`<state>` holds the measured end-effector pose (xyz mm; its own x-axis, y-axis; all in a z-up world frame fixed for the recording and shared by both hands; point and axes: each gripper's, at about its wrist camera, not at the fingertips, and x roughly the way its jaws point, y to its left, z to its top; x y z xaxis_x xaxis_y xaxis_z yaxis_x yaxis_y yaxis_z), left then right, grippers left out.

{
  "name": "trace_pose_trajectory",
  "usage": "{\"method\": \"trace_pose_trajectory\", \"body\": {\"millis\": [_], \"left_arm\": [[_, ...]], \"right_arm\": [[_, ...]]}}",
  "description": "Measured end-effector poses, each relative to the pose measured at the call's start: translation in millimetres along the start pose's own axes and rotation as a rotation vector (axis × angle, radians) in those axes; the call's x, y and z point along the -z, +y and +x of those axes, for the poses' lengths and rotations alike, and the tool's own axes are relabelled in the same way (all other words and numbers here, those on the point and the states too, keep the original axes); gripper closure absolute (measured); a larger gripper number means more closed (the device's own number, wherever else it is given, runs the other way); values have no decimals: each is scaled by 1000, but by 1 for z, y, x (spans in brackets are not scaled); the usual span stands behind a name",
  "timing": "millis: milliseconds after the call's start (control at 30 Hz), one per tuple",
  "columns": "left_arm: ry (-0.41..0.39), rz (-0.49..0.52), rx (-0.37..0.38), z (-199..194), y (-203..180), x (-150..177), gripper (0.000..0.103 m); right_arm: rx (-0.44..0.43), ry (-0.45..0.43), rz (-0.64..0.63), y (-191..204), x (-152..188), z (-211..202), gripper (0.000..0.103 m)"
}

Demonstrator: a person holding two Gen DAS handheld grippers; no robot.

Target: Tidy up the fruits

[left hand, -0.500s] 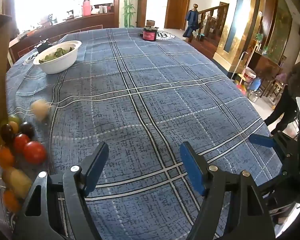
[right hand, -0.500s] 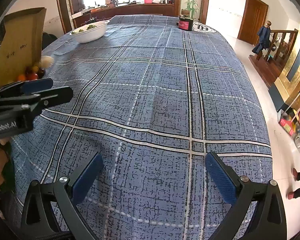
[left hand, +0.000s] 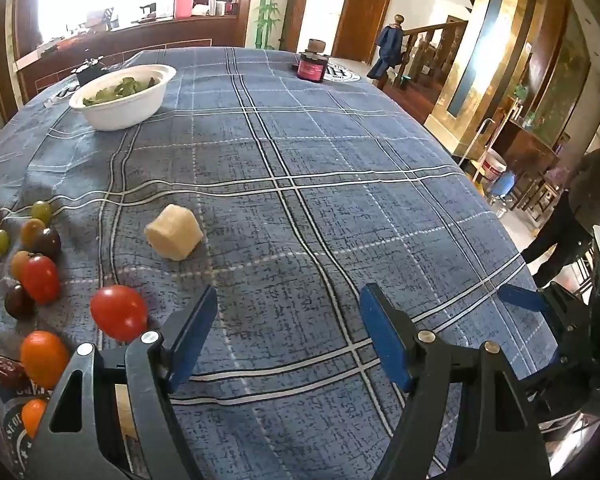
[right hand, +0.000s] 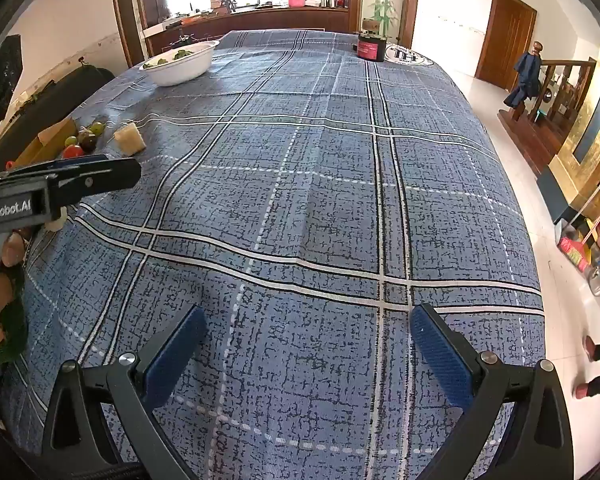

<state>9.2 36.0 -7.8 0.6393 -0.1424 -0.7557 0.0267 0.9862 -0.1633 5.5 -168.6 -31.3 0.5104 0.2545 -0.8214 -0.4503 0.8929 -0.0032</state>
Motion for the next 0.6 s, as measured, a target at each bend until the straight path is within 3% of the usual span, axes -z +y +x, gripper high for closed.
{"method": "trace_pose_trajectory", "body": {"millis": [433,600], "left_arm": [[-7,-35,-81,-50,18,4,30],[-33,-34,-163,-87,24,12,30]], "right_arm": [[0,0,0,0,0,0,0],[4,-1,0,0,-1,2,0]]}}
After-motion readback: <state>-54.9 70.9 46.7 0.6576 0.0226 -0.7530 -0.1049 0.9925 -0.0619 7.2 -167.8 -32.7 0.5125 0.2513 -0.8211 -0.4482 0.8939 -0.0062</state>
